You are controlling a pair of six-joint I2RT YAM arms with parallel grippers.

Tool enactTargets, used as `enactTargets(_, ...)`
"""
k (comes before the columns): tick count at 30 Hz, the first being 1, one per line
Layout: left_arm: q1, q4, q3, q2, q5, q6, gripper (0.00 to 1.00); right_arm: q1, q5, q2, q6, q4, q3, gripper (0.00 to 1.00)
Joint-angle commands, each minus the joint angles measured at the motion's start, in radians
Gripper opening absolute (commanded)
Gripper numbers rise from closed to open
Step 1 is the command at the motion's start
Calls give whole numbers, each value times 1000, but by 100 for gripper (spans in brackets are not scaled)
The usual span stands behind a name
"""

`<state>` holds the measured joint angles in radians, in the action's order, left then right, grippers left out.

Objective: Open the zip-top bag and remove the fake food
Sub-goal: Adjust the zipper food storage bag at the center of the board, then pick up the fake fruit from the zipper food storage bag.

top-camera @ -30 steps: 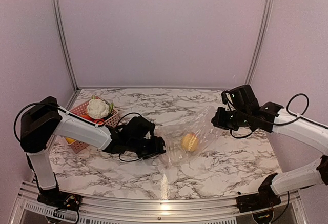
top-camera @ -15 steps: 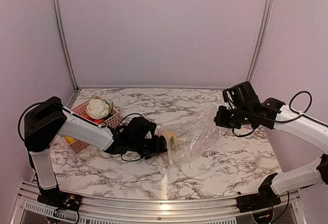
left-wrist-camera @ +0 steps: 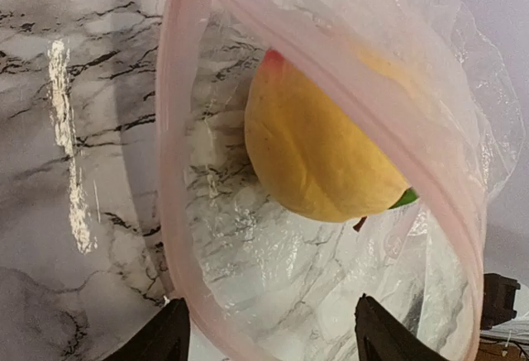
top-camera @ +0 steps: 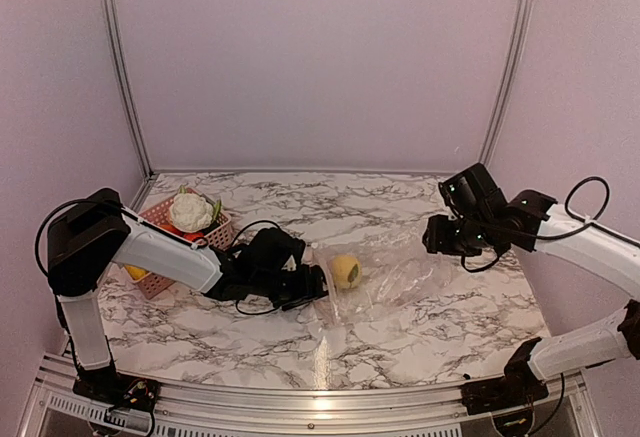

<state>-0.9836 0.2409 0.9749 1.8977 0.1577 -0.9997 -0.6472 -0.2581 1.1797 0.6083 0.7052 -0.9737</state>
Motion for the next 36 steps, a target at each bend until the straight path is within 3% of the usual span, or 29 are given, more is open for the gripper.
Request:
enactTargets(1,5,-30,33,-24,2,29,71,-8,-127,3,-31,95,-93,54)
enactTargets(5,5,-43,43,-26,6,36,71,-8,-130,2,-45,101,-120,52)
enactTargets(18,5,-72,78,-18,28,44,71,-34,62,133,-49,-112,-113,31)
enactTargets(36,5,-115,154,9,48,50,71,-53,196,355,-46,-313,-113,24)
